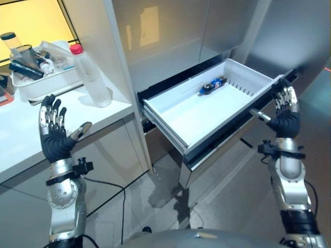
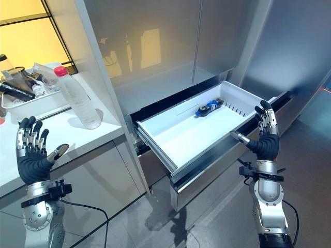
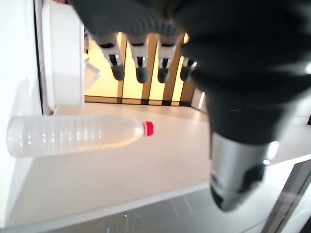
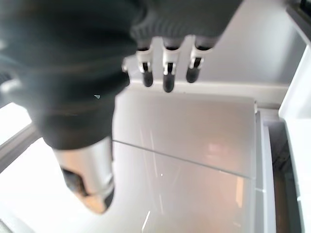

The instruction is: Take the drinks into the refrigerator

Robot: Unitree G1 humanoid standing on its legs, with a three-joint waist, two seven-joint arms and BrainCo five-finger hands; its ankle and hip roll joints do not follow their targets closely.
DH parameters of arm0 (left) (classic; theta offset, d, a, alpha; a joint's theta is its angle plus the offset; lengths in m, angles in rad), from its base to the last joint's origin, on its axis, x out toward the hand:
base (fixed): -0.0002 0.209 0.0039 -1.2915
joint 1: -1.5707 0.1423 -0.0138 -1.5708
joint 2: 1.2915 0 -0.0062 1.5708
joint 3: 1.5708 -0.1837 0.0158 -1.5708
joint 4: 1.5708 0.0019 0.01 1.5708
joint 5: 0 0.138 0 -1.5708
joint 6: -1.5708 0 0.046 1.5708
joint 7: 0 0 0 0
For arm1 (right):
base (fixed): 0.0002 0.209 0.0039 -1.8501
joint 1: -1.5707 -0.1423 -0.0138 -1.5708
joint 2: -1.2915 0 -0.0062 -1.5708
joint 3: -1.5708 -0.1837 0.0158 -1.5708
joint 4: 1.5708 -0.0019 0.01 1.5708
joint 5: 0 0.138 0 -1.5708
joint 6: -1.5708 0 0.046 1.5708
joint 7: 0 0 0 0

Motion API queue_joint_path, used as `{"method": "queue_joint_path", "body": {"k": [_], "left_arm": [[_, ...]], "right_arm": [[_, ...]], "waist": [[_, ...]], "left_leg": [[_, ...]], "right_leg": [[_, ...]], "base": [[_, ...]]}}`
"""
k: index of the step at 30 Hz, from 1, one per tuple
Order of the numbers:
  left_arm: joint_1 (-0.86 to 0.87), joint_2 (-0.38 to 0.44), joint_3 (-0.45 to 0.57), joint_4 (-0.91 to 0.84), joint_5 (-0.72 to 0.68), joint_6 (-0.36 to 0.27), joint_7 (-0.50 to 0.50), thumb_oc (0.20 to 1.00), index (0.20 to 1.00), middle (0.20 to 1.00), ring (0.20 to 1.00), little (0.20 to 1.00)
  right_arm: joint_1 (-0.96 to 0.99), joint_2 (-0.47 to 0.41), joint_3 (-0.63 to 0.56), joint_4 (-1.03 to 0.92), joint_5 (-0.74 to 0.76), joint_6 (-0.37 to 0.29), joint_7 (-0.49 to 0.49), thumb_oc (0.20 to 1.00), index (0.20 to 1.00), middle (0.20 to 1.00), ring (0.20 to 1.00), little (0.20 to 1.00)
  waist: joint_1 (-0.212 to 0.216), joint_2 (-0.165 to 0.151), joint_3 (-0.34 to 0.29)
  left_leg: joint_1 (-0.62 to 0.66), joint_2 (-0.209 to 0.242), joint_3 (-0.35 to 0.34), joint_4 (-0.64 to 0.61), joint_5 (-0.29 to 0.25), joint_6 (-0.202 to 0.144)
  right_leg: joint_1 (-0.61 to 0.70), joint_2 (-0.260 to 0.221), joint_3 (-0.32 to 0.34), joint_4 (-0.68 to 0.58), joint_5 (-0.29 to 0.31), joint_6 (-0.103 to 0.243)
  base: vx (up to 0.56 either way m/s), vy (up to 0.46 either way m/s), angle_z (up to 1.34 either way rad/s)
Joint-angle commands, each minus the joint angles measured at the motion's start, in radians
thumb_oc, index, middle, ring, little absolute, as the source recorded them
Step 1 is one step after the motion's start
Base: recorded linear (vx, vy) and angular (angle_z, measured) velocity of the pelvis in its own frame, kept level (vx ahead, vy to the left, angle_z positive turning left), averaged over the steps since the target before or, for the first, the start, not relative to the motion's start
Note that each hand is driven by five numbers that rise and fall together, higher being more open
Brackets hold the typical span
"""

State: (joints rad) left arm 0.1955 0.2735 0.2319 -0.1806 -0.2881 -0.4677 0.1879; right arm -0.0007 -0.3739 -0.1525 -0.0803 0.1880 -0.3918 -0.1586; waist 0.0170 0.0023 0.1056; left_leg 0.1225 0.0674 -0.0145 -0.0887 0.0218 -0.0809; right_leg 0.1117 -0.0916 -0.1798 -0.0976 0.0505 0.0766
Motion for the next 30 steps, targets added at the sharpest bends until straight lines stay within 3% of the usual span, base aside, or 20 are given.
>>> {"method": "queue_joint_path", "body": {"k": [1, 22, 30], "left_arm": [[-0.053, 0.055, 0.052, 0.021, 0.023, -0.056, -0.004, 1.000, 1.000, 1.000, 1.000, 1.000], [-0.134, 0.165, 0.065, 0.131, 0.044, -0.054, 0.023, 1.000, 1.000, 1.000, 1.000, 1.000], [-0.182, 0.193, 0.061, 0.165, 0.050, -0.038, 0.047, 1.000, 1.000, 1.000, 1.000, 1.000]], "right_arm": [[-0.090, -0.026, -0.054, -0.058, 0.020, -0.066, 0.010, 1.000, 1.000, 1.000, 1.000, 1.000], [-0.129, -0.060, 0.016, -0.041, 0.081, -0.064, 0.097, 1.000, 1.000, 1.000, 1.000, 1.000], [-0.143, -0.067, 0.023, -0.037, 0.079, -0.052, 0.101, 1.000, 1.000, 1.000, 1.000, 1.000]], "waist": [[0.000, -0.055, 0.008], [0.046, -0.087, 0.046], [0.032, -0.085, 0.044]], "left_leg": [[0.005, -0.088, -0.056, 0.024, -0.095, 0.098], [-0.113, -0.129, -0.076, 0.204, -0.179, 0.111], [-0.104, -0.125, -0.077, 0.195, -0.186, 0.113]], "right_leg": [[0.032, 0.002, -0.037, 0.026, -0.079, 0.001], [-0.003, -0.021, -0.043, 0.093, -0.127, 0.007], [-0.014, -0.016, -0.035, 0.123, -0.149, 0.005]], "base": [[0.00, 0.000, 0.00], [0.04, 0.025, 0.05], [0.05, 0.016, 0.01]]}}
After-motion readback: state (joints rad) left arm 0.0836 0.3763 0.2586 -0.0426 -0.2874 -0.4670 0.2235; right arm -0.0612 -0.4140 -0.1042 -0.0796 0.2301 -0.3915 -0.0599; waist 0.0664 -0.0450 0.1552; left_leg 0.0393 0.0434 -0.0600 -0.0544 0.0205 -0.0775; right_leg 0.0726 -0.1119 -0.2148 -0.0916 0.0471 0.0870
